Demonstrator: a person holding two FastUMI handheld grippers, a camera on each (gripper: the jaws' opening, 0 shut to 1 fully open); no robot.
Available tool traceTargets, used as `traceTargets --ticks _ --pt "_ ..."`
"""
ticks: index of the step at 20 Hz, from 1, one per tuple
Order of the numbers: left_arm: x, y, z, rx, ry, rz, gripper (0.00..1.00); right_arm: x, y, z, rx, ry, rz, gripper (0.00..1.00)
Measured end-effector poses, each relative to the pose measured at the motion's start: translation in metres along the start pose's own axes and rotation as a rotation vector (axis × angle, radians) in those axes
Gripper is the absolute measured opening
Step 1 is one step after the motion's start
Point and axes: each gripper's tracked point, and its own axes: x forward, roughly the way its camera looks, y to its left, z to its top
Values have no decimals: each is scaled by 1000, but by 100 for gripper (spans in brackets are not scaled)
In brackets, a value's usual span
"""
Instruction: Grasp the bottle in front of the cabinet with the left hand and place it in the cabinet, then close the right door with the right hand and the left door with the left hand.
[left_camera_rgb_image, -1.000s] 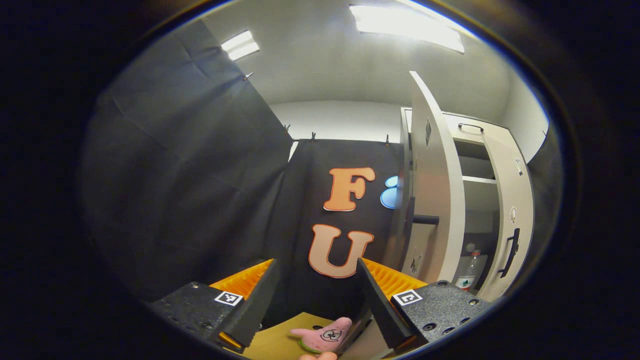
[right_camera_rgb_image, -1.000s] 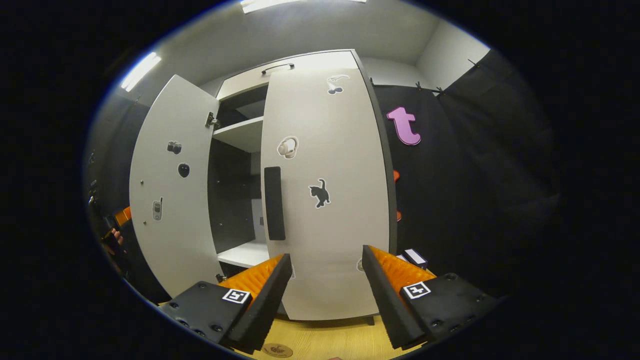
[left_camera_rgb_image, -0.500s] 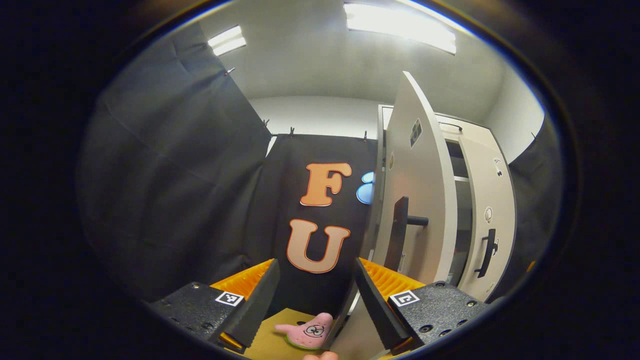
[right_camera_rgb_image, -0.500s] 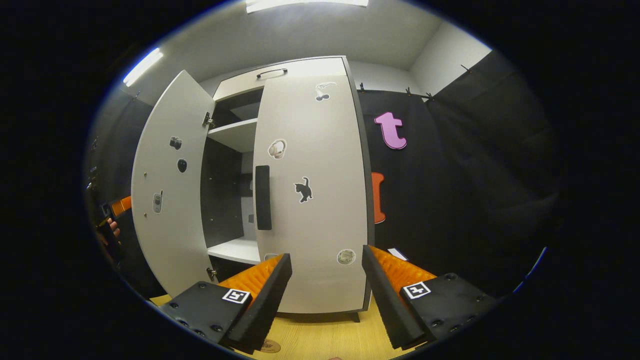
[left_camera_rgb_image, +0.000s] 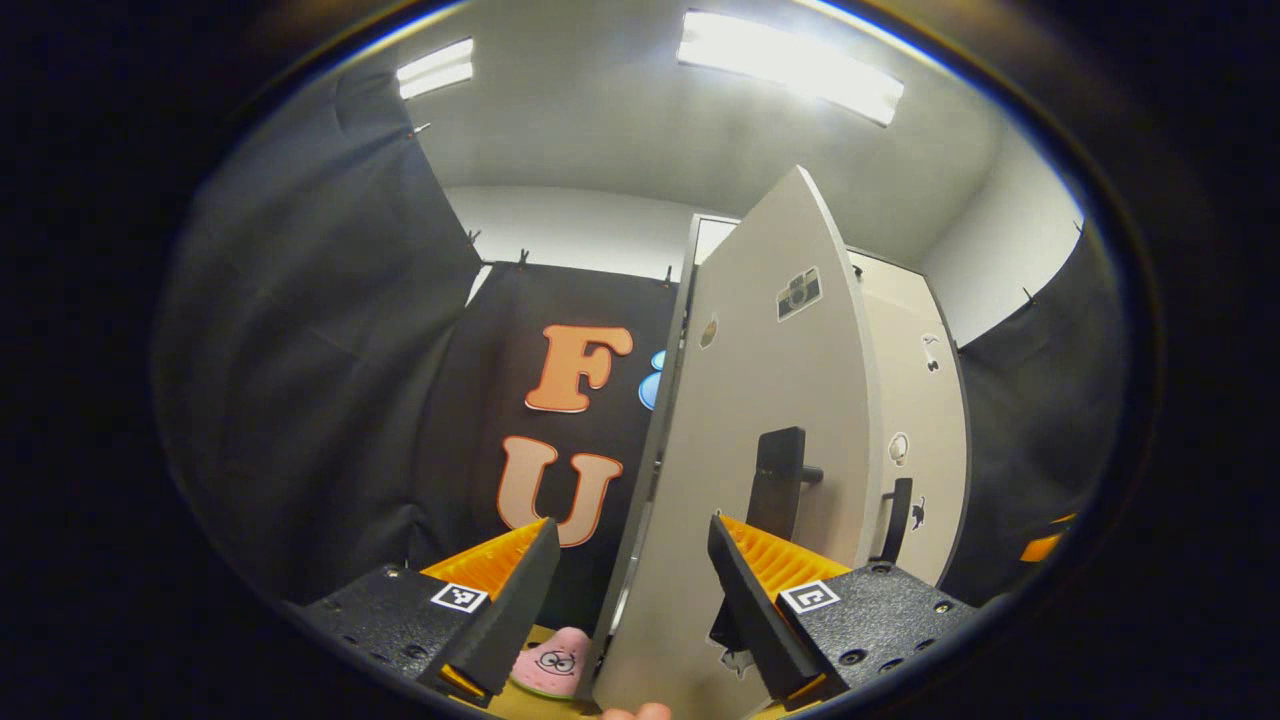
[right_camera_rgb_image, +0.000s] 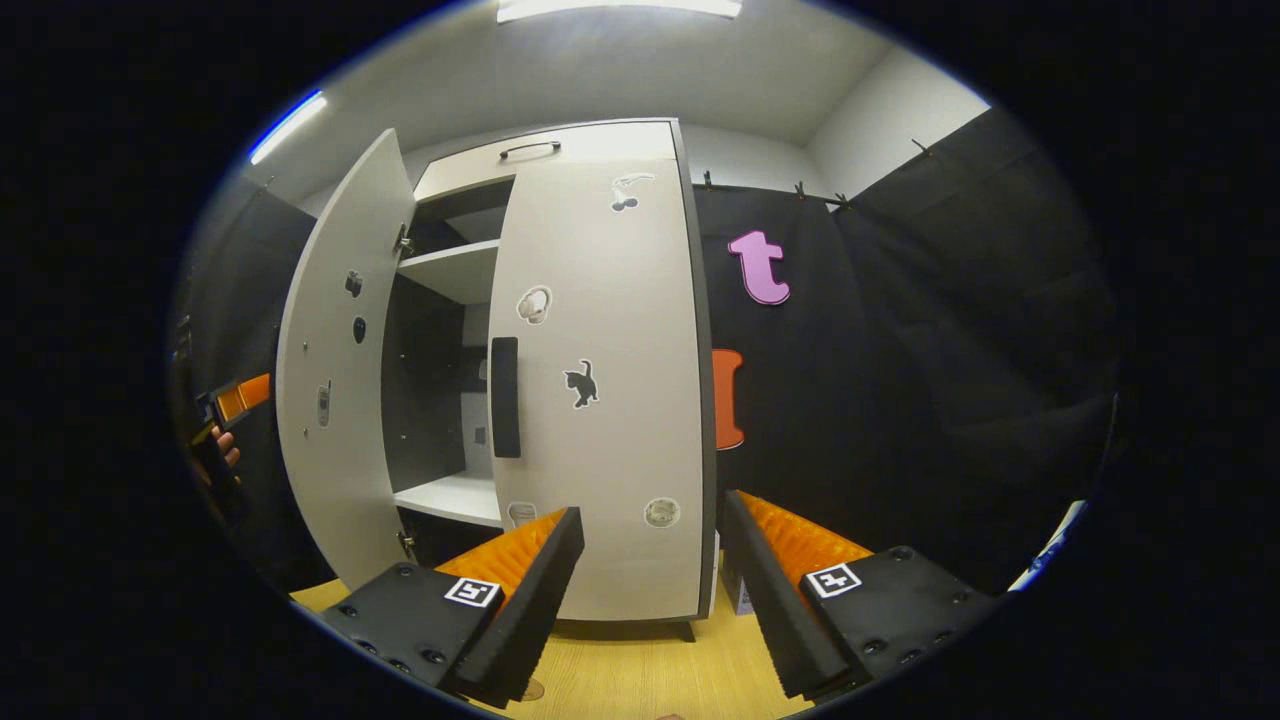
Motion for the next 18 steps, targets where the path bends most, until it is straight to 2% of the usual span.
traceTargets --ticks 7,8,9,12,18 --pt "13 -57 -19 -38 47 -150 91 -9 -5 4 -6 -12 -41 95" --pt "14 -63 -21 -50 50 -162 93 -9 -5 4 -1 -9 -43 95" --pt "16 -66 -21 -58 51 -173 89 -10 -4 3 2 -9 -44 95" --pt "21 -84 -28 -68 63 -202 93 -10 -7 1 0 -8 -59 95" --pt "42 -122 -70 -110 151 -277 93 -11 -11 2 13 -12 -75 95"
